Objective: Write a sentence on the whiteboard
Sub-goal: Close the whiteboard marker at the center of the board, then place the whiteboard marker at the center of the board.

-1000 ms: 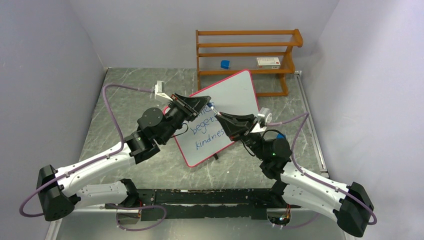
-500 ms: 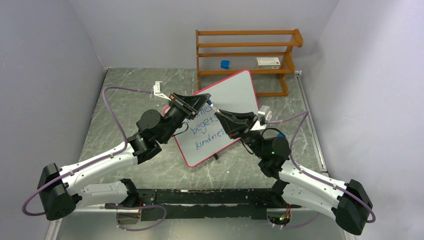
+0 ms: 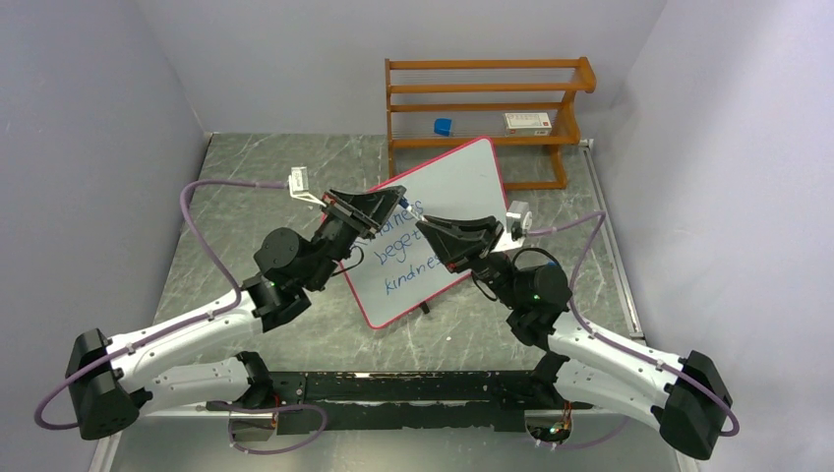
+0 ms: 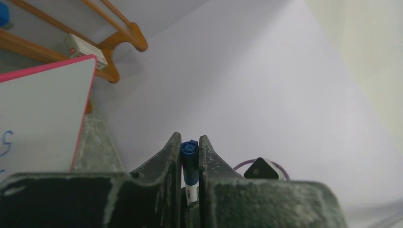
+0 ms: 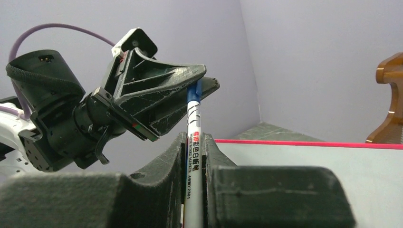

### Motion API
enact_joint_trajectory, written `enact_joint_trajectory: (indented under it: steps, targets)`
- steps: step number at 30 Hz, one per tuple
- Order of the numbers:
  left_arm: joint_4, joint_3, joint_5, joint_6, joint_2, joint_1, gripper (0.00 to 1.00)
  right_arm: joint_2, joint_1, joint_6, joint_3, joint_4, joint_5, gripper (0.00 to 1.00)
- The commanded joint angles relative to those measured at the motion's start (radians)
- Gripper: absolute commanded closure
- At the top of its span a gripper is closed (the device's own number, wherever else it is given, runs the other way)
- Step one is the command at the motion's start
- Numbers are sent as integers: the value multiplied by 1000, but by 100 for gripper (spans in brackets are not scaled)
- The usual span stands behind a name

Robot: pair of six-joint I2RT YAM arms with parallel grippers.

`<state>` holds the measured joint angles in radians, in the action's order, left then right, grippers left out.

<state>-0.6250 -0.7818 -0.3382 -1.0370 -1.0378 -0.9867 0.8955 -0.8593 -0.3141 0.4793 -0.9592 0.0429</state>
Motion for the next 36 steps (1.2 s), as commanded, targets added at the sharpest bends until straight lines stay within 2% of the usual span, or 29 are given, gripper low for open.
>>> enact_joint_trajectory:
  steps: [1,5,10,15,19,22,27,31,36]
  targets:
    - [243,-38,68,121,64,-49,79,1,7,34,49,60,-101,100]
    - [381,-156,1,238,89,21,61,-20,10,81,67,156,-165,100]
    - [583,-315,-116,392,79,64,50,-48,37,128,86,293,-303,100]
    - [738,-384,-226,526,72,143,33,-47,130,105,126,487,-464,100]
    - [789,-313,-227,531,126,245,22,-63,279,33,116,607,-525,100]
    - [843,-244,-225,531,176,308,18,-50,425,-68,105,712,-516,100]
    - [911,-133,-288,587,278,362,9,-46,632,-246,32,830,-521,100]
    - [958,-78,-364,655,355,364,7,-24,699,-340,-34,885,-539,100]
    - [999,-36,-429,720,433,364,4,48,723,-404,-73,912,-537,100]
